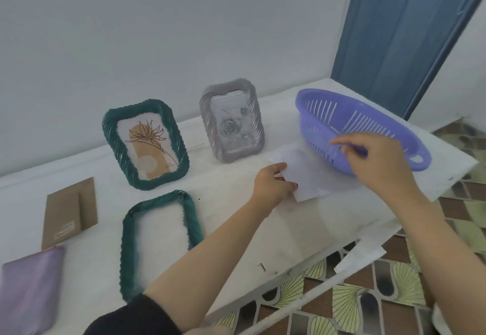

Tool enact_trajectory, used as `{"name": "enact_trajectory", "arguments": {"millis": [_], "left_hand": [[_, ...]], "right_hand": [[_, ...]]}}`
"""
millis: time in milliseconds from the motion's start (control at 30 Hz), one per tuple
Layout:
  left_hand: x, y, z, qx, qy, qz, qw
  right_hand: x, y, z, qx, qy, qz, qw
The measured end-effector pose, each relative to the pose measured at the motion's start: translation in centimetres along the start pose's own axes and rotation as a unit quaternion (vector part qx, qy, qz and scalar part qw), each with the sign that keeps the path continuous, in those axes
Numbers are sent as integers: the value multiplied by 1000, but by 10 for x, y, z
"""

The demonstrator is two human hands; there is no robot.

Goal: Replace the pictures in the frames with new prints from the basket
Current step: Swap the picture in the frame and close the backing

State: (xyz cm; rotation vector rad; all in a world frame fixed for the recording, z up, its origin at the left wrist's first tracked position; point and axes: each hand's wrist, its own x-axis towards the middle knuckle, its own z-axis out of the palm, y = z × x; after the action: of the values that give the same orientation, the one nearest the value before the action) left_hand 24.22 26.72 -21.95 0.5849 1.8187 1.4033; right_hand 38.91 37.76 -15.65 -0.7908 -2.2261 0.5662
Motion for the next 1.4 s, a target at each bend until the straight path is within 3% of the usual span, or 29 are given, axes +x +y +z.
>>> {"name": "enact_trajectory", "arguments": {"millis": [400, 600, 700, 833, 900, 1033, 1200, 1400], "left_hand": [[6, 5, 35, 139, 26, 69, 987], [3, 6, 37, 254, 30, 90, 962], [2, 4, 35, 351, 56, 114, 928], [-1, 11, 30, 215, 96, 225, 945], [-1, 13, 26, 165, 93, 262, 946], [-3, 17, 21, 107, 123, 278, 947], [-1, 19, 22, 157, 71, 324, 930], [-1, 20, 22, 182, 72, 328, 924]], "right_hand": [[-32, -6, 1, -26, -54, -3, 998], [-37, -6, 5, -49, -88, -2, 995], [-36, -5, 4, -45, -100, 7, 994], [-23, -11, -7, 98, -89, 72, 988], [-8, -11, -16, 120, -66, 113, 984], [29, 14, -18, -7, -142, 180, 973], [54, 41, -5, -173, -275, 220, 920], [52, 42, 7, -211, -307, 250, 894]]}}
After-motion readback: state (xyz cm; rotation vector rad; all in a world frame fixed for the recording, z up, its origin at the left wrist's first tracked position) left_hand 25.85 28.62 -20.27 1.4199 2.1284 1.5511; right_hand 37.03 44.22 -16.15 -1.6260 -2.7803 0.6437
